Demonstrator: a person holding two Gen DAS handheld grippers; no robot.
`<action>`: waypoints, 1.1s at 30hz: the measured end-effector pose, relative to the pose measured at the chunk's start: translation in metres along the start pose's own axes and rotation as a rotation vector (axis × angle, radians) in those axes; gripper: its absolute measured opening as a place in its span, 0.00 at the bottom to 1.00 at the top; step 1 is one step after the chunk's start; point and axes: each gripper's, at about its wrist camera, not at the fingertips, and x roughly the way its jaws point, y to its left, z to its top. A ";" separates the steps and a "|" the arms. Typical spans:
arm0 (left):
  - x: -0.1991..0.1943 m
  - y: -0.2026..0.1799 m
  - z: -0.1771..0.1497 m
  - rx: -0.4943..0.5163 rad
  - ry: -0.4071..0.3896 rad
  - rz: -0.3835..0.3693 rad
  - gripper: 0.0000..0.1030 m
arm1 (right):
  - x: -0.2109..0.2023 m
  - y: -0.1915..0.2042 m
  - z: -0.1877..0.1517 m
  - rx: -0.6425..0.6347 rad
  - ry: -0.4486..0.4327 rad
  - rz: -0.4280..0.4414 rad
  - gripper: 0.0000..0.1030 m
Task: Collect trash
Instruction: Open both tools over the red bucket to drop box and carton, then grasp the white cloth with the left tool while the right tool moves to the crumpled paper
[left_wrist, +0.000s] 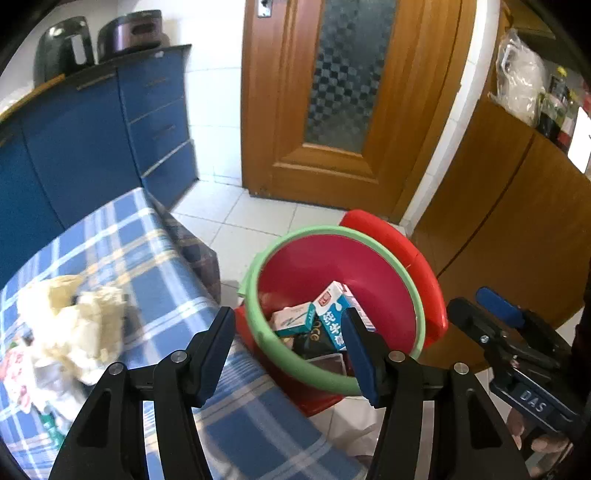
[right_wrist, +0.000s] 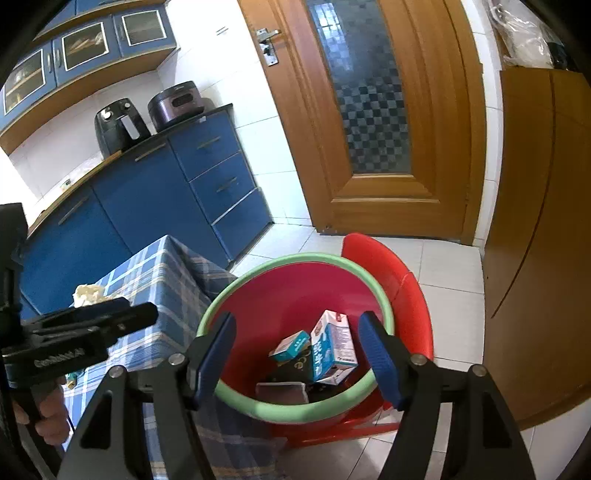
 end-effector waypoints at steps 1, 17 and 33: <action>-0.006 0.004 -0.001 -0.007 -0.007 0.006 0.59 | 0.000 0.003 0.000 -0.004 0.001 0.002 0.69; -0.072 0.087 -0.032 -0.133 -0.075 0.141 0.59 | -0.006 0.070 -0.005 -0.088 0.030 0.098 0.72; -0.070 0.160 -0.057 -0.236 -0.049 0.254 0.59 | 0.004 0.125 -0.009 -0.176 0.060 0.156 0.72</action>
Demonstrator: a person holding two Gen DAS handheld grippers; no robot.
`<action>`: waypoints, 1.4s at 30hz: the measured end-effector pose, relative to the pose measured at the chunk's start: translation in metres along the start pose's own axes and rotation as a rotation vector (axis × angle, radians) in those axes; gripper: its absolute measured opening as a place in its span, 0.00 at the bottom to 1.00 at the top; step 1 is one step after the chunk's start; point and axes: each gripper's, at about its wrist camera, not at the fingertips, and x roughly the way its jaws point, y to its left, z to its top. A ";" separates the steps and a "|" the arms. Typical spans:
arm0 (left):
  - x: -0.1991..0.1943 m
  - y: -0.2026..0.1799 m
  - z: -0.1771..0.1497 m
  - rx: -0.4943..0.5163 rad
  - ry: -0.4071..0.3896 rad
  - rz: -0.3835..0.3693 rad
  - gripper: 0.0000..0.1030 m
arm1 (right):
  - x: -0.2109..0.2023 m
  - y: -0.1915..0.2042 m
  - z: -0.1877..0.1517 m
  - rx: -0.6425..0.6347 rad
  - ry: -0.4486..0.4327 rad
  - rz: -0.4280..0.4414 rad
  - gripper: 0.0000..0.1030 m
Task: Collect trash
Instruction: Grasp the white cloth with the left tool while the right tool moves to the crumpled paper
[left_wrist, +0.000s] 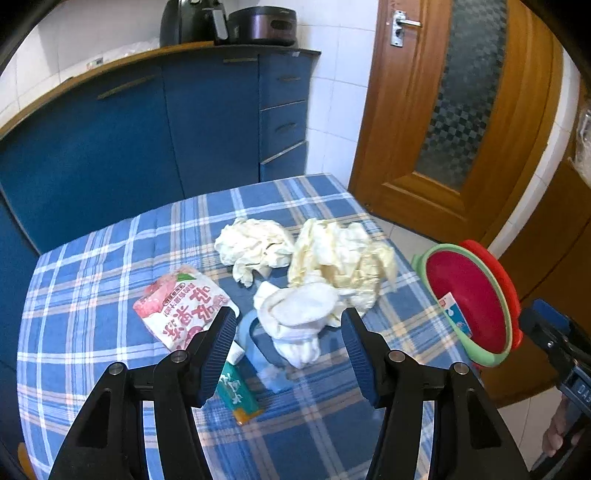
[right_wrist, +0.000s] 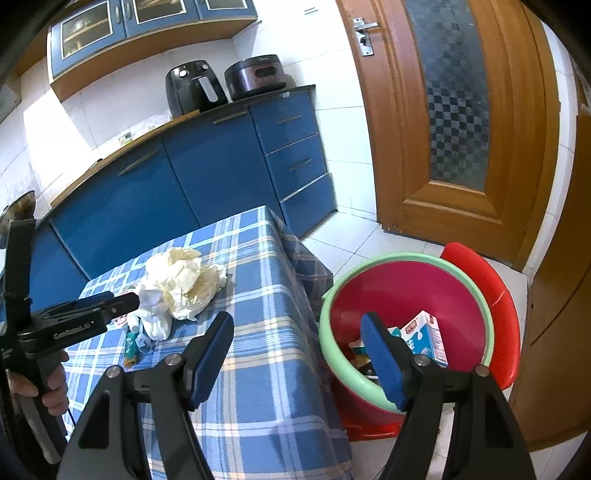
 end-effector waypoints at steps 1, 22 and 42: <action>0.003 0.002 0.000 -0.005 0.004 -0.003 0.59 | 0.002 0.002 0.000 -0.004 0.003 0.000 0.72; 0.009 0.019 -0.002 -0.092 -0.009 -0.125 0.14 | 0.021 0.036 0.005 -0.085 0.054 0.022 0.72; -0.026 0.069 -0.001 -0.204 -0.135 -0.024 0.14 | 0.088 0.100 0.023 -0.183 0.118 0.089 0.72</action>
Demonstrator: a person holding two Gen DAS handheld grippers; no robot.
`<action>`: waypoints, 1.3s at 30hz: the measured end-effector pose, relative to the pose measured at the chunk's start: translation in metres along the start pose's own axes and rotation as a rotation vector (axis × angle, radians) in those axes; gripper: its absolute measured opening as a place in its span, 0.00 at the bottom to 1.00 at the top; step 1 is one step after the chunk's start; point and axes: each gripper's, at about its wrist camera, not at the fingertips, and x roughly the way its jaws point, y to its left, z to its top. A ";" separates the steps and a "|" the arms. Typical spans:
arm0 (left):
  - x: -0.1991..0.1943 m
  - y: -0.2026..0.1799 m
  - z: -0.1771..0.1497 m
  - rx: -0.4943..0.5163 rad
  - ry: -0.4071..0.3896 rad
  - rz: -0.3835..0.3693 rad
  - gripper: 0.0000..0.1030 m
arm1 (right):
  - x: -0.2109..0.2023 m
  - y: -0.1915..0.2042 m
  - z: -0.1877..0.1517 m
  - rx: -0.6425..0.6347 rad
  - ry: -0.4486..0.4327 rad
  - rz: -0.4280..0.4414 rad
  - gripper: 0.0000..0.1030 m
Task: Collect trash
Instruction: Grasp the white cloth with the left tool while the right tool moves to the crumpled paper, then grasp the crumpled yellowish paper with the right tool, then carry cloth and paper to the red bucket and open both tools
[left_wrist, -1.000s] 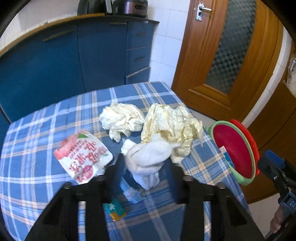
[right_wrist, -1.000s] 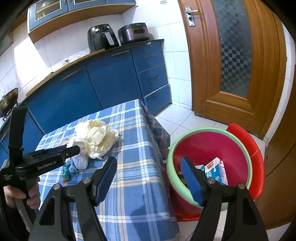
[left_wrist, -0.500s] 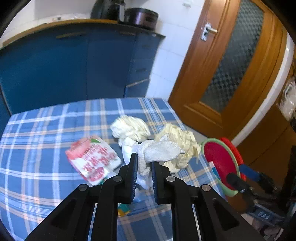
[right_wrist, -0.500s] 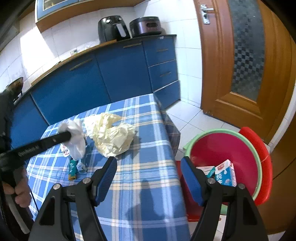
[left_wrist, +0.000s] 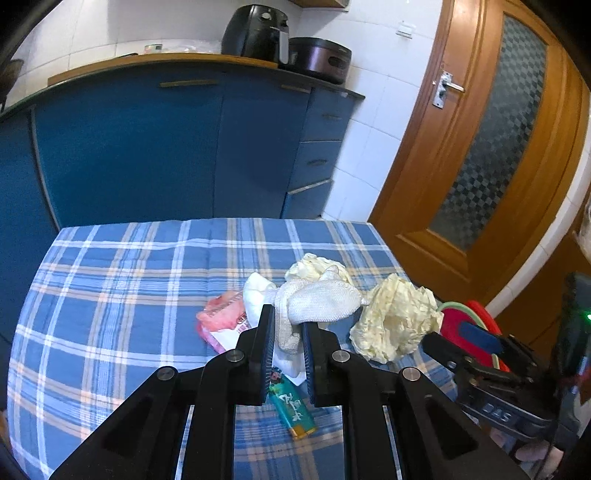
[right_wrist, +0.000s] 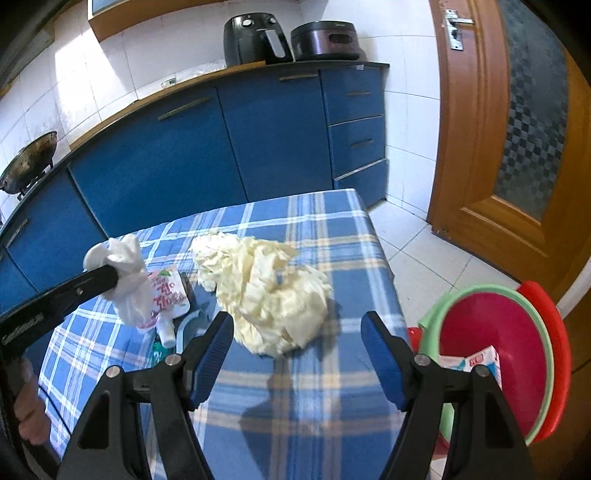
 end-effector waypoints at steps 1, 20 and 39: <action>0.000 0.001 0.000 -0.003 0.000 0.000 0.14 | 0.006 0.002 0.002 -0.004 0.006 -0.002 0.72; -0.001 -0.007 0.000 0.014 0.003 -0.022 0.14 | 0.014 0.005 -0.001 -0.013 0.013 0.036 0.32; -0.002 -0.110 -0.007 0.140 0.024 -0.163 0.14 | -0.081 -0.087 -0.029 0.139 -0.110 -0.104 0.32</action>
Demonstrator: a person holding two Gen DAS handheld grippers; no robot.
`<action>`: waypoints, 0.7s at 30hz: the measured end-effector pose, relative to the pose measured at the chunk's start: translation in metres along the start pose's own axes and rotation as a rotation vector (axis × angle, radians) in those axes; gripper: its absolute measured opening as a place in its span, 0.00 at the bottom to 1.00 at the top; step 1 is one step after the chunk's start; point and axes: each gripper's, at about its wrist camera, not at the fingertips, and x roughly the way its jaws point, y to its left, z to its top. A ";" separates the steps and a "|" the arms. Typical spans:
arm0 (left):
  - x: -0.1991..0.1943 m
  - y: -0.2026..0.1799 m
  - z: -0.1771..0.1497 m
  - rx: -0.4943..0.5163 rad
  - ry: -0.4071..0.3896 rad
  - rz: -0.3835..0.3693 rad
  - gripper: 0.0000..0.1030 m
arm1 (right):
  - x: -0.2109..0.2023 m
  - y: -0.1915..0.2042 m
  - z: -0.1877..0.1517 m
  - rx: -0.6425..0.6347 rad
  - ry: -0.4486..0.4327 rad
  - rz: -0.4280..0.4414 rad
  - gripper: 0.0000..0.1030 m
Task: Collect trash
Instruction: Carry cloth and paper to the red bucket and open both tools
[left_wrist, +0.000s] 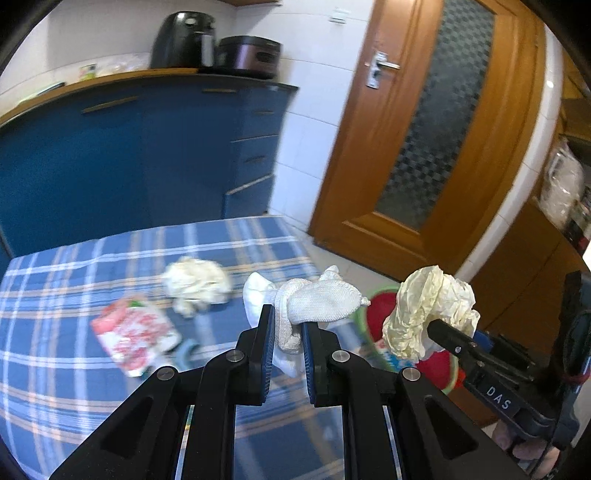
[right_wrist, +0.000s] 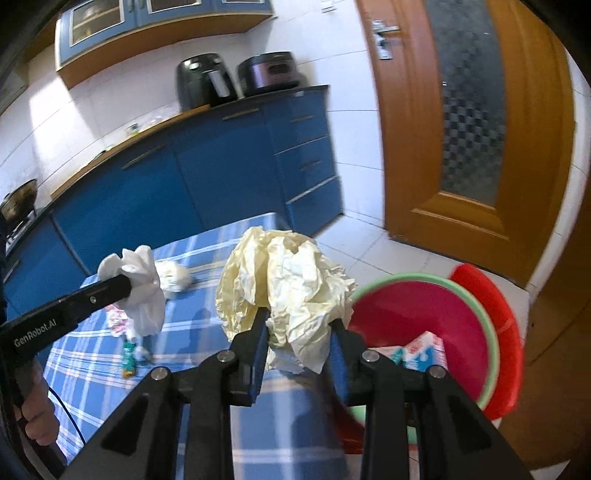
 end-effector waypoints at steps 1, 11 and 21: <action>0.002 -0.005 0.000 0.004 0.002 -0.009 0.14 | -0.003 -0.007 -0.002 0.008 -0.002 -0.014 0.32; 0.047 -0.078 0.001 0.064 0.056 -0.114 0.14 | -0.010 -0.071 -0.016 0.094 -0.008 -0.128 0.32; 0.111 -0.128 -0.008 0.112 0.160 -0.154 0.14 | 0.010 -0.118 -0.030 0.143 0.048 -0.183 0.33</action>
